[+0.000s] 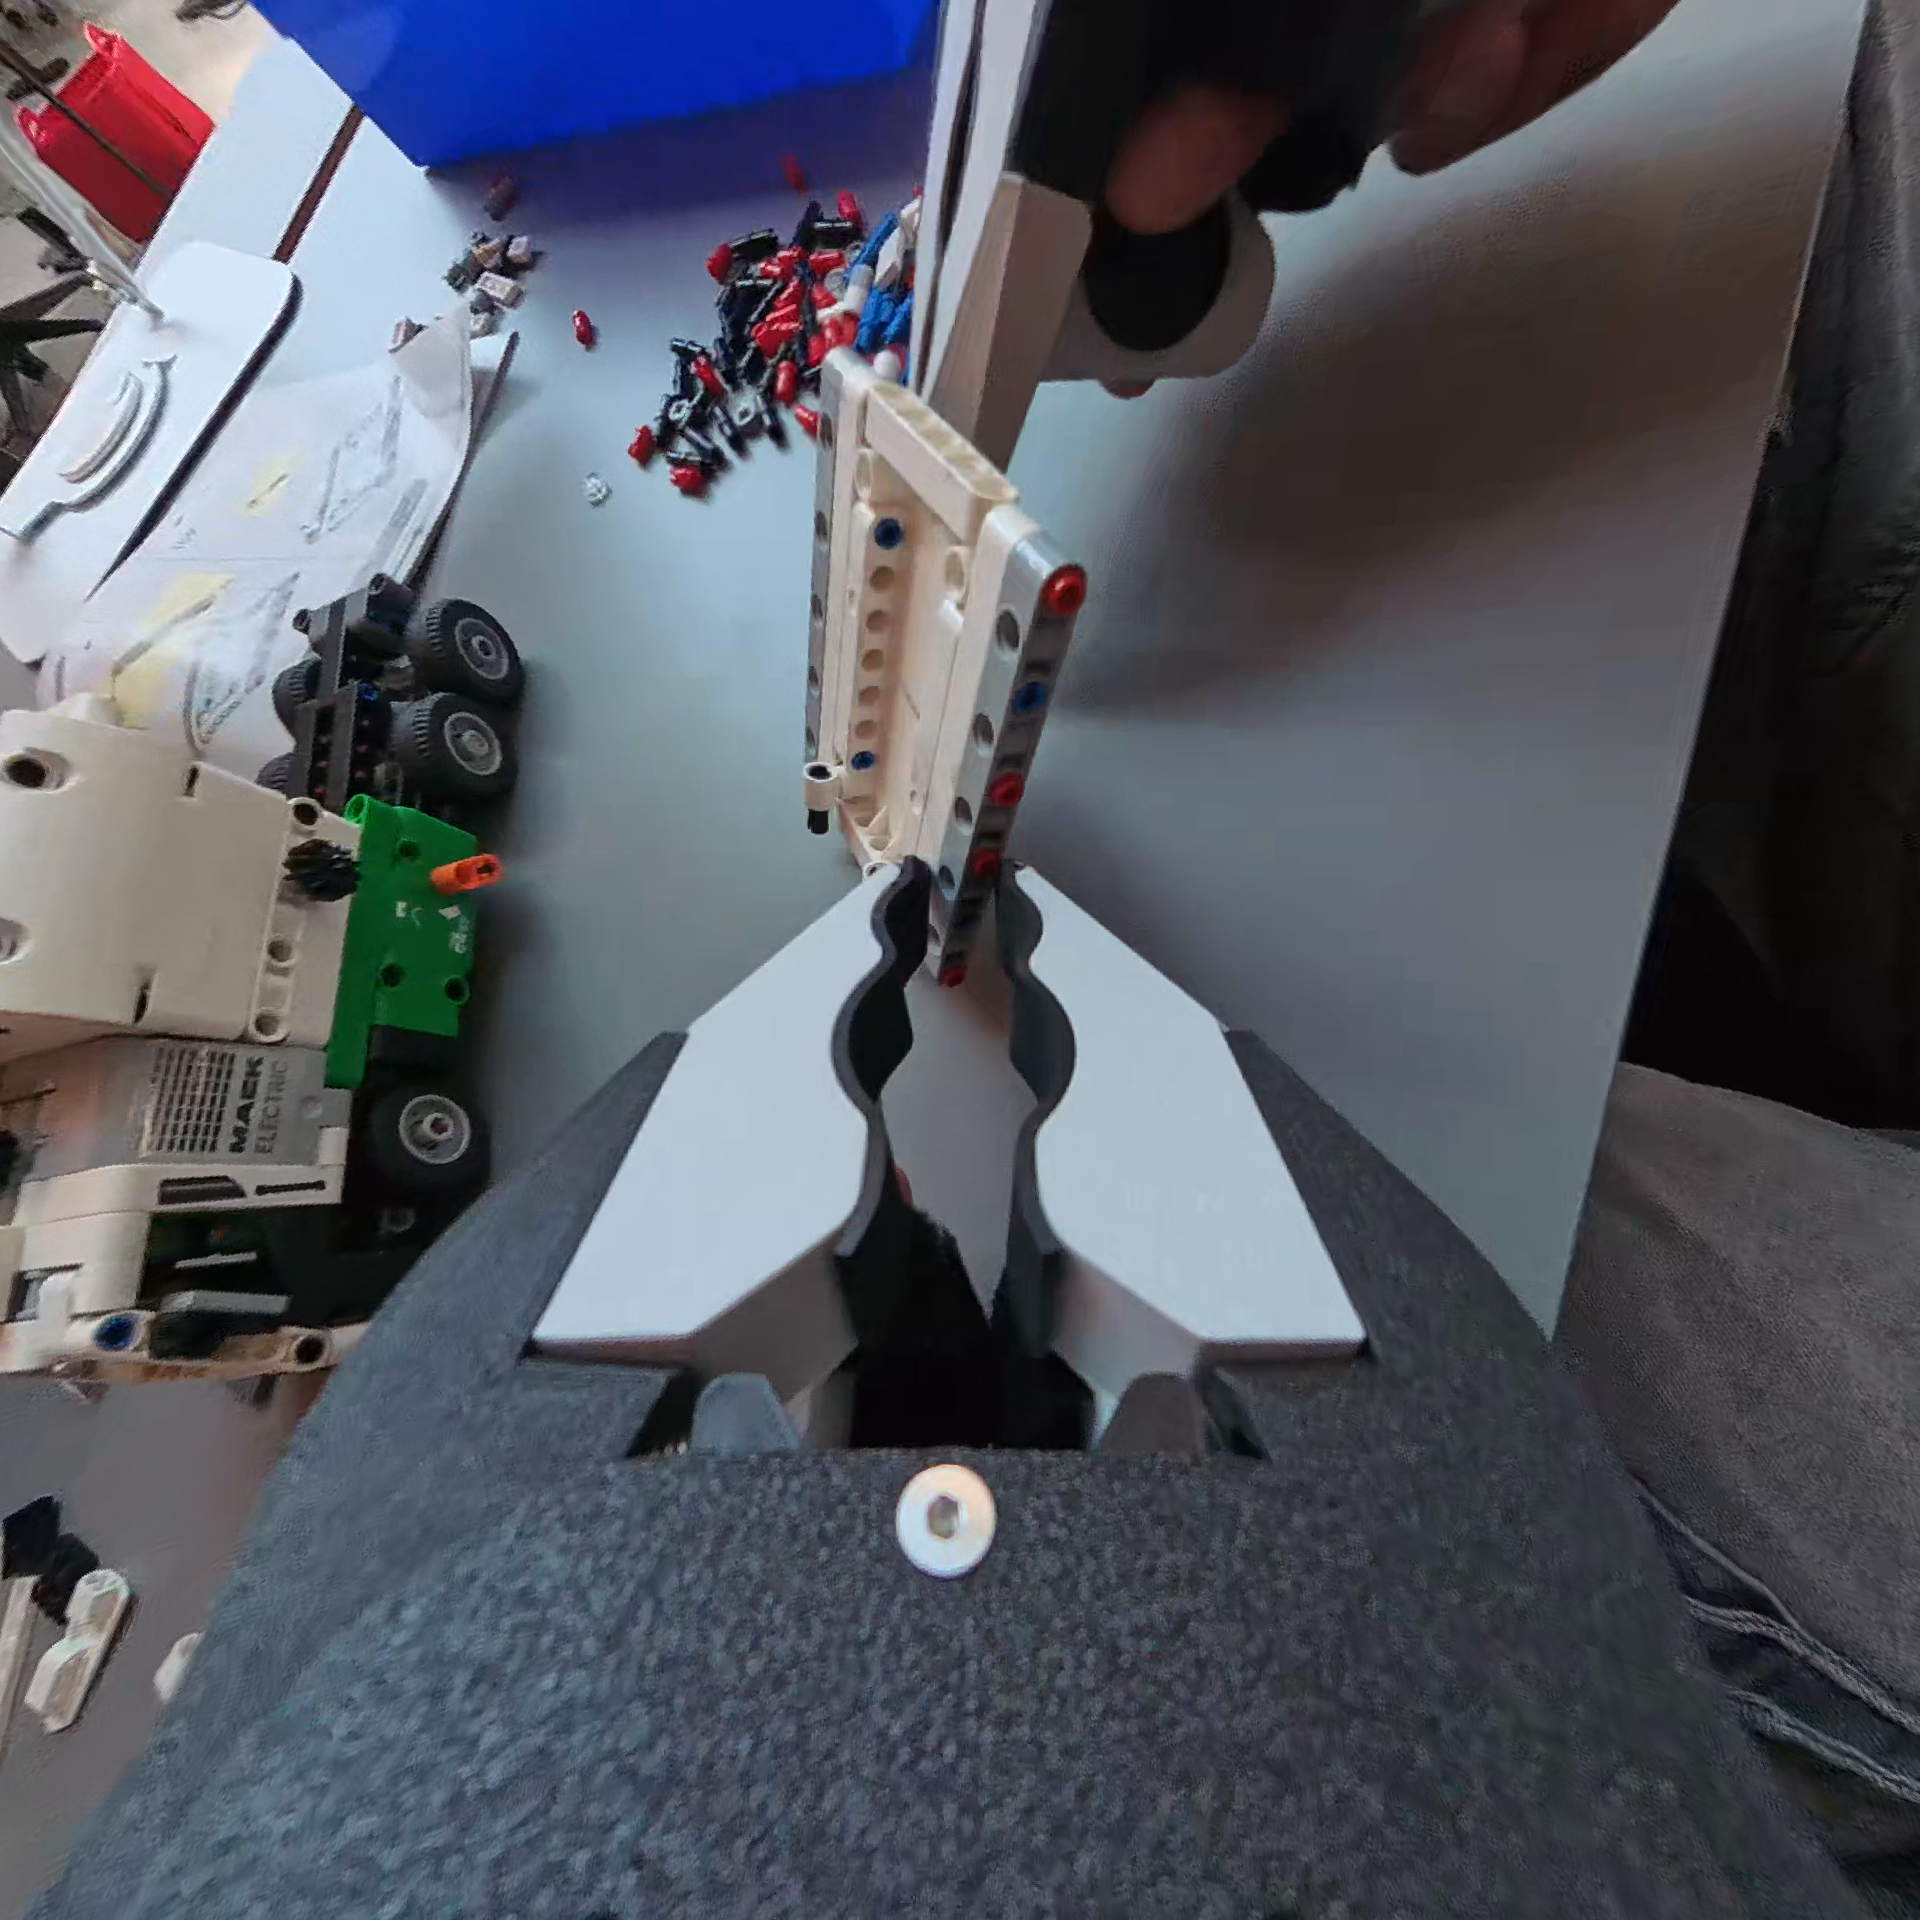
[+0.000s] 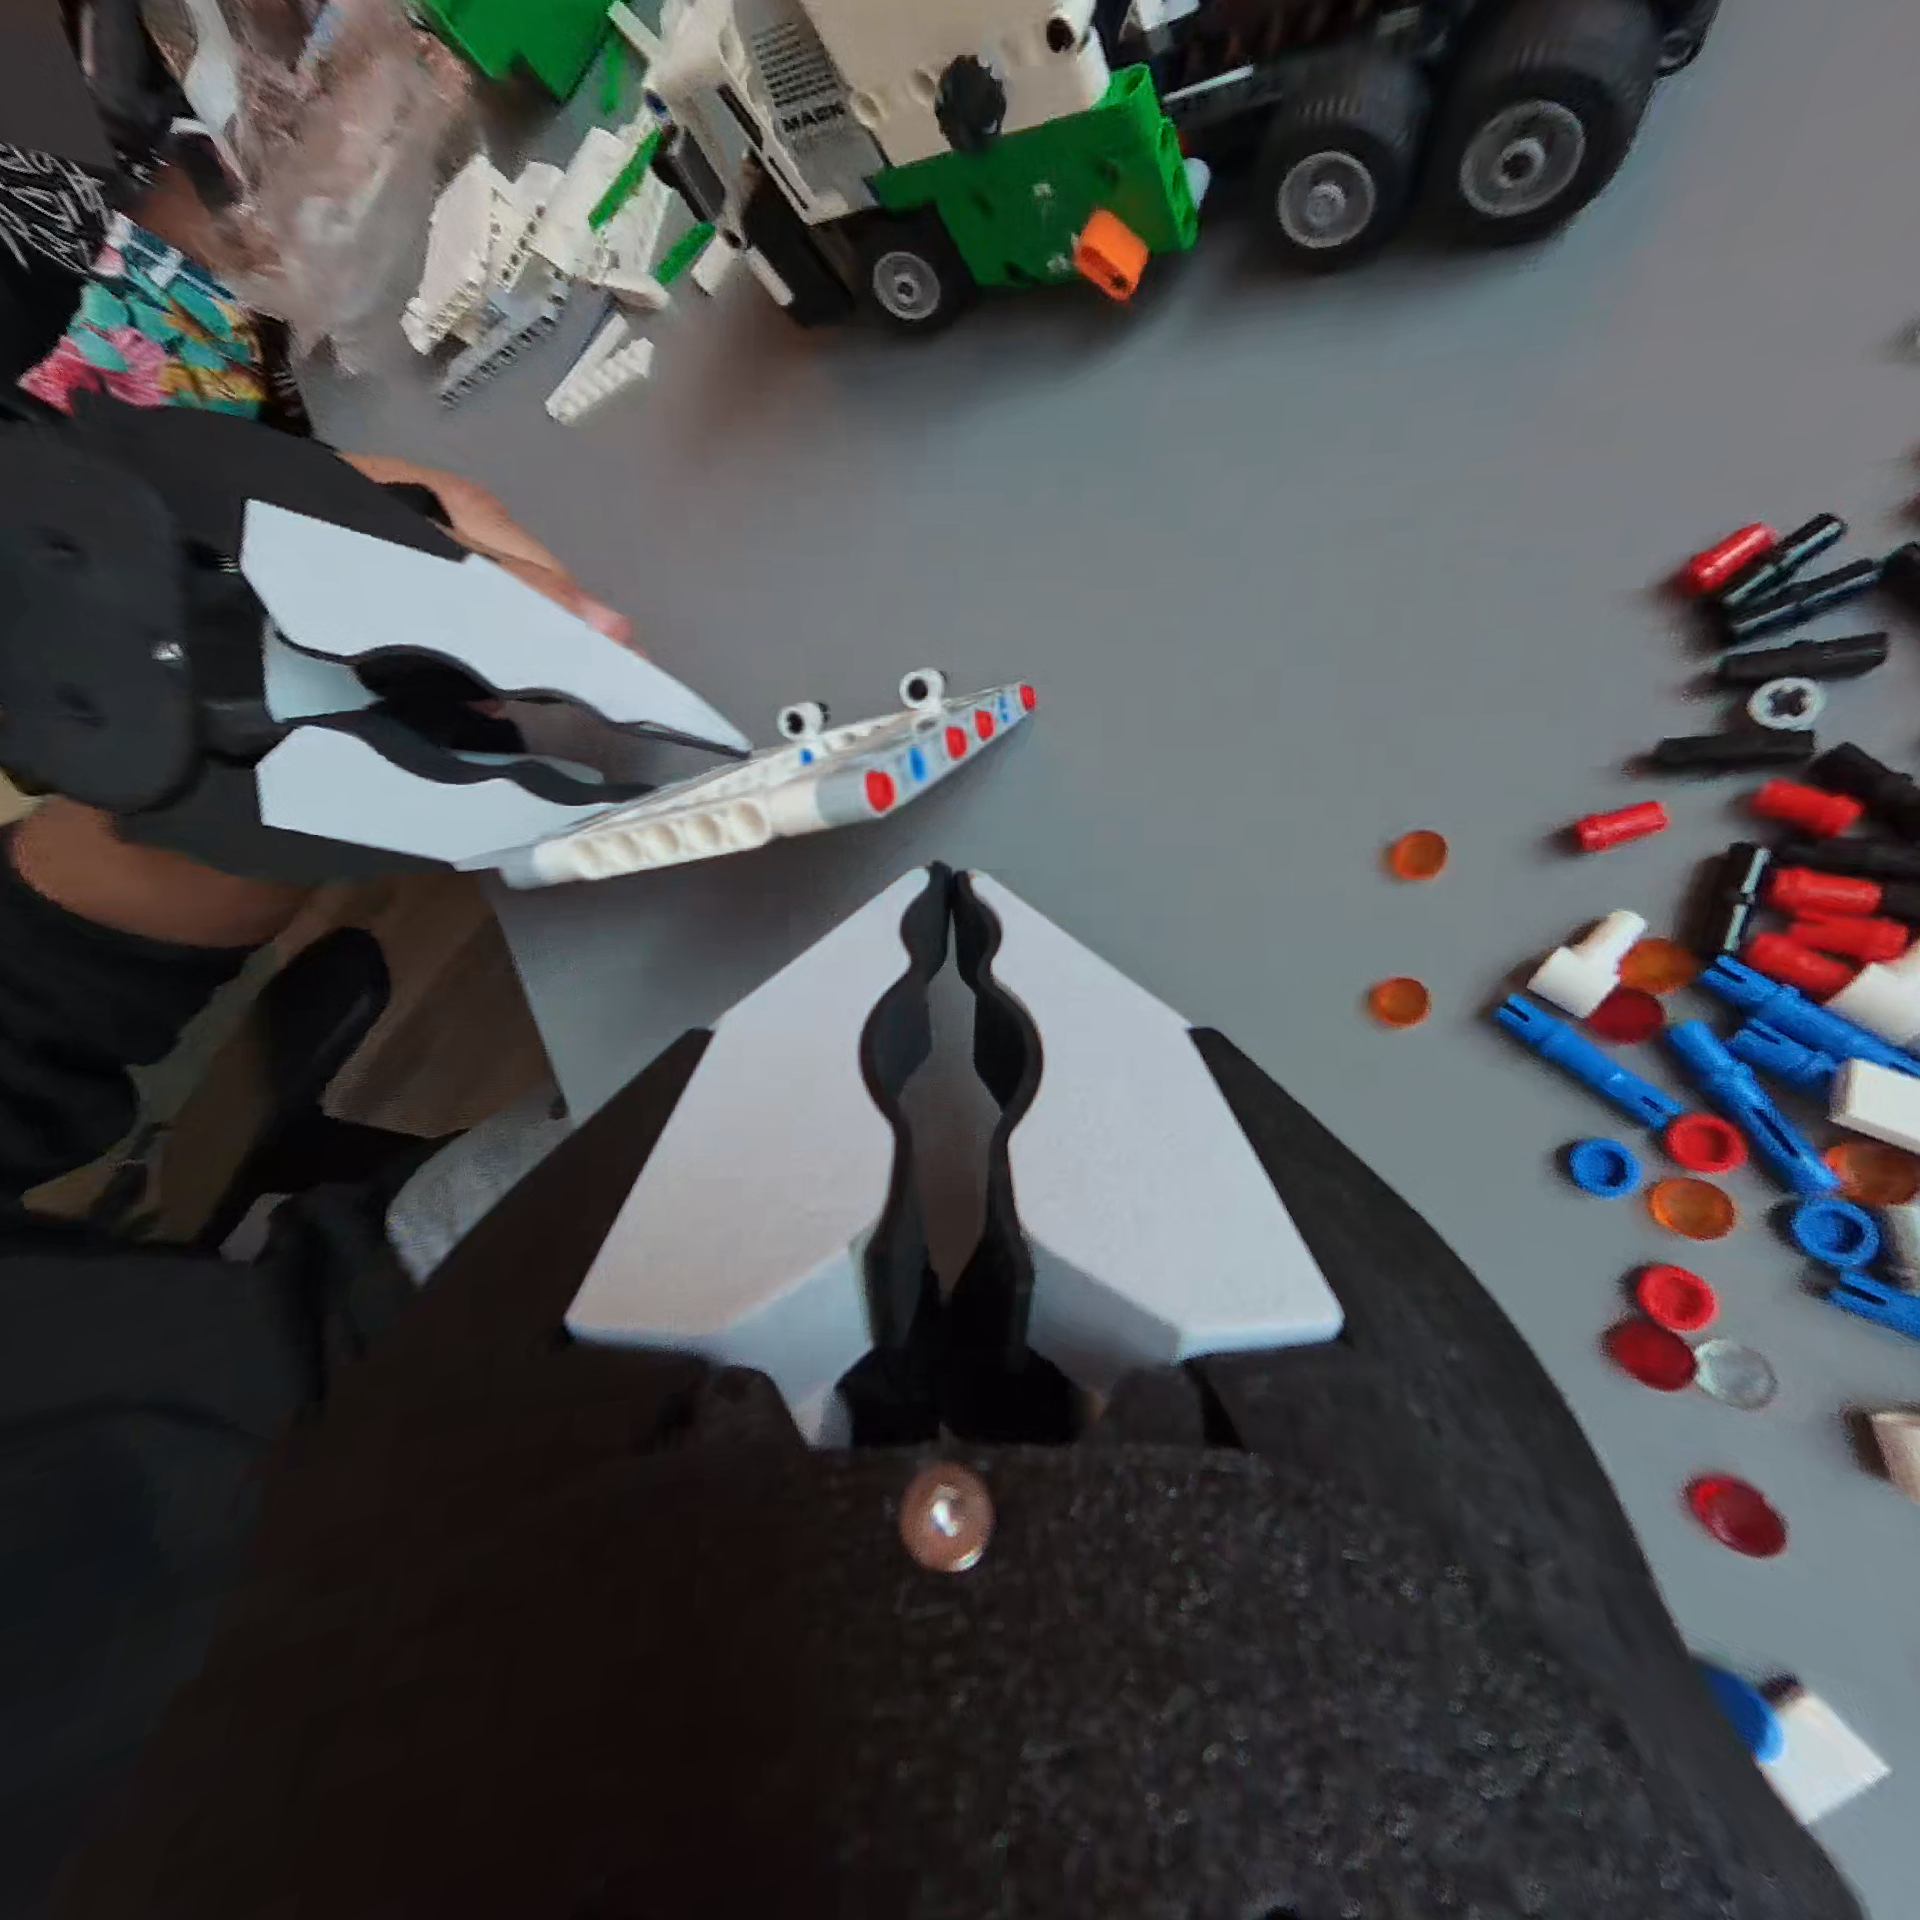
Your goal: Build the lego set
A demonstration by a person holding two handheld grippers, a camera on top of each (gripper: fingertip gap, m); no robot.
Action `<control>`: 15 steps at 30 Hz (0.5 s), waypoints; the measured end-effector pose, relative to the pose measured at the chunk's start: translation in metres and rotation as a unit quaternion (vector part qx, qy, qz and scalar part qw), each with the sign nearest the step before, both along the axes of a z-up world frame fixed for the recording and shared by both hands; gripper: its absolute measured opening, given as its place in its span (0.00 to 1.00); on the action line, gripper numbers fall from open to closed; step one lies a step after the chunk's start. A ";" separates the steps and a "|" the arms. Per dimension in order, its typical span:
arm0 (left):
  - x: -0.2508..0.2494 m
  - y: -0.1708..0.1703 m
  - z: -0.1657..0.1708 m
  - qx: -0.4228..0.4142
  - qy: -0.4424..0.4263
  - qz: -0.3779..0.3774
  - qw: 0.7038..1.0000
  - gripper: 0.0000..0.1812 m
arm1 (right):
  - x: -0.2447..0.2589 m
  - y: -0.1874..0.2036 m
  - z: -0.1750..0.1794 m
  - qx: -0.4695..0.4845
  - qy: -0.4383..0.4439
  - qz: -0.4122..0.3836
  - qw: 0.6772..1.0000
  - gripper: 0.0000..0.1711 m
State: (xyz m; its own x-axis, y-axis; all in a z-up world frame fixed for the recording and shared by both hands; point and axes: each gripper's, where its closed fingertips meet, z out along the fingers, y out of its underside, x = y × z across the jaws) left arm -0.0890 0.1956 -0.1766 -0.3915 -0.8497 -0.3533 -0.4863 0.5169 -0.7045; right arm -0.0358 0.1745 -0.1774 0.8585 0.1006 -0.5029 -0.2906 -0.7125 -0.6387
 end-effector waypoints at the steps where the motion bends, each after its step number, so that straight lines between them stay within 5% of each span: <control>1: -0.001 -0.005 0.000 -0.002 -0.001 -0.005 1.000 0.06 | 0.001 -0.002 -0.001 0.005 -0.008 0.005 1.000 0.00; 7: 0.005 -0.012 -0.004 0.066 0.005 0.040 0.997 0.05 | 0.020 -0.027 -0.005 -0.013 -0.084 -0.036 0.996 0.04; 12: -0.002 -0.010 -0.004 0.224 0.008 0.091 0.970 0.05 | -0.026 -0.051 0.060 0.150 -0.109 -0.051 0.981 0.20; 15: -0.009 -0.019 -0.008 0.286 0.024 0.107 0.952 0.05 | -0.037 -0.056 0.030 0.090 -0.209 -0.057 0.972 0.33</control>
